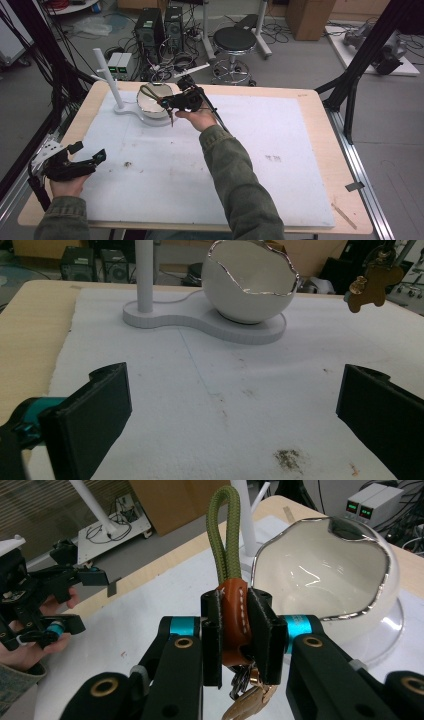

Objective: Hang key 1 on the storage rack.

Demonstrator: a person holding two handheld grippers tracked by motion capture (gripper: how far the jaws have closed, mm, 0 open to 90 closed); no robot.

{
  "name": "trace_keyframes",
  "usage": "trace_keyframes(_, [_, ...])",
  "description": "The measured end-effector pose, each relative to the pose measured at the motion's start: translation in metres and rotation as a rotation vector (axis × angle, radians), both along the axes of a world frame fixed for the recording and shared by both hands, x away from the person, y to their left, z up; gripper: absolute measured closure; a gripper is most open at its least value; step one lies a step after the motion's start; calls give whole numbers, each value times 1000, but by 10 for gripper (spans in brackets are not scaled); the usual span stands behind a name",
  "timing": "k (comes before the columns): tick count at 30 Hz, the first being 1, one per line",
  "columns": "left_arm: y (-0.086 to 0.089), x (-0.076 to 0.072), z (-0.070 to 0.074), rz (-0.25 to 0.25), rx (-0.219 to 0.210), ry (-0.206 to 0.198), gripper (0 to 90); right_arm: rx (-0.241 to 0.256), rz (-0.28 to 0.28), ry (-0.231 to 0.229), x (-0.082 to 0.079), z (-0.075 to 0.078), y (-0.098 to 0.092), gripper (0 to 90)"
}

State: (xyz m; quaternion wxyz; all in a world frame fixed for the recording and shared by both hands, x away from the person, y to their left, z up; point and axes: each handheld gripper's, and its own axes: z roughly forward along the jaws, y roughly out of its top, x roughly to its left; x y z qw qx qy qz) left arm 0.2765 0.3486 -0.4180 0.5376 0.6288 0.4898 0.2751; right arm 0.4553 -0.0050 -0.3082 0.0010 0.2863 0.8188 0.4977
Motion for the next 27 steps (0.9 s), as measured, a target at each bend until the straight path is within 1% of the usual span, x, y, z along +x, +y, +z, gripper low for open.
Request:
trace_keyframes(3, [0,0,0,-2,-7,-2,17,-1,5,0,2,1,8,767])
trace_keyframes(5, [0,0,0,1,-6,-4,17,-11,10,-12,3,4,14,767])
trace_keyframes(7, [0,-1,0,3,8,-3,17,1,16,-10,4,6,18,767])
trace_keyframes(9, [0,-1,0,3,14,1,17,4,22,-10,5,7,22,767])
trace_keyframes(11, [0,-1,0,1,12,-4,17,4,24,-6,7,7,25,767])
trace_keyframes(14, [0,-1,0,0,6,-7,17,10,25,-2,10,8,31,767])
trace_keyframes(16, [1,-1,0,-1,6,-5,17,-5,32,-11,12,11,36,767])
trace_keyframes(19, [1,-2,0,-1,-4,-7,17,12,39,-15,14,17,45,767])
trace_keyframes(23, [1,-3,1,-9,-12,-6,17,-10,49,-14,15,21,57,767])
trace_keyframes(27, [3,-3,1,-8,-24,-4,17,-9,68,-29,17,27,72,767])
